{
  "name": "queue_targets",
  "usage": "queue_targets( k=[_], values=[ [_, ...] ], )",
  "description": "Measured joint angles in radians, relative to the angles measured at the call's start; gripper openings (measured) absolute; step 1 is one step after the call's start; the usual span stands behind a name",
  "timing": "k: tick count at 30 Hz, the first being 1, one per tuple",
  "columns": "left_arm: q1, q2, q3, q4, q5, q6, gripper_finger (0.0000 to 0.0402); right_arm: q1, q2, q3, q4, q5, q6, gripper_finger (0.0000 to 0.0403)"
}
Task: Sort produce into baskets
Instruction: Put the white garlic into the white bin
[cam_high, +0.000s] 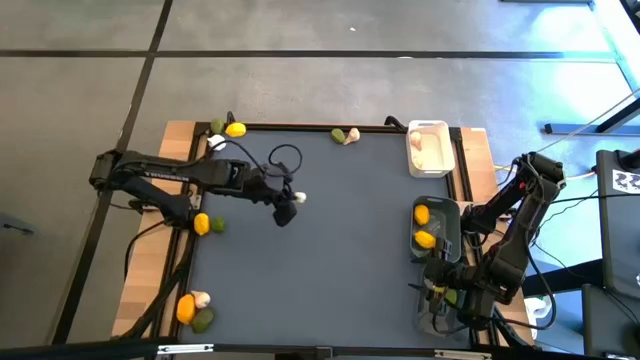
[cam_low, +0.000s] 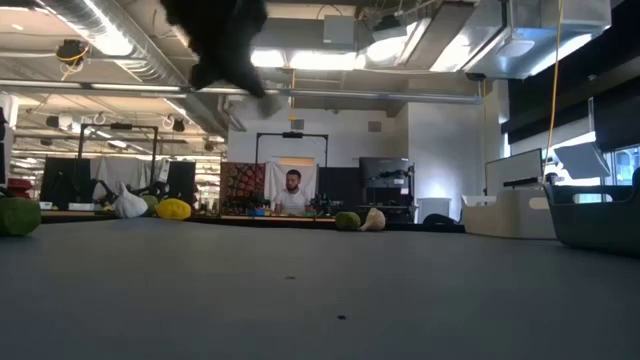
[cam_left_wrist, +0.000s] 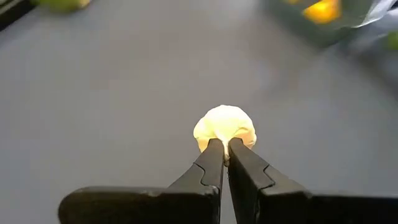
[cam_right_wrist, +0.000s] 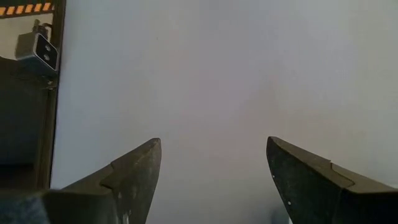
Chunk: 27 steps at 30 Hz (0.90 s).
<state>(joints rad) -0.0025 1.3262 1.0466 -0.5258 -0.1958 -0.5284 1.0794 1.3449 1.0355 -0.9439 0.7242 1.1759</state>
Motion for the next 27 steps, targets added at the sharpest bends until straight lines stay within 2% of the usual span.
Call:
queue_targets(
  k=[3,10,12,16,27],
  values=[
    [-0.037,0.000,0.000,0.131,0.008,0.033,0.0010,0.000,0.000,0.000,0.004,0.009,0.000,0.0292],
    [-0.120,0.018,0.000,0.365,0.009,0.111,0.0010,-0.001,0.000,0.000,0.005,0.111,-0.006,0.0292],
    [-0.138,0.037,0.000,0.426,0.010,0.123,0.0010,-0.015,0.000,0.000,0.023,0.107,-0.020,0.0292],
    [-0.169,0.088,0.000,0.553,0.011,0.116,0.0010,-0.064,0.000,0.000,0.104,0.066,-0.153,0.0292],
    [-0.211,0.233,0.000,0.790,0.030,0.141,0.0010,-0.227,0.000,0.000,0.352,0.104,-0.677,0.0292]
  ],
)
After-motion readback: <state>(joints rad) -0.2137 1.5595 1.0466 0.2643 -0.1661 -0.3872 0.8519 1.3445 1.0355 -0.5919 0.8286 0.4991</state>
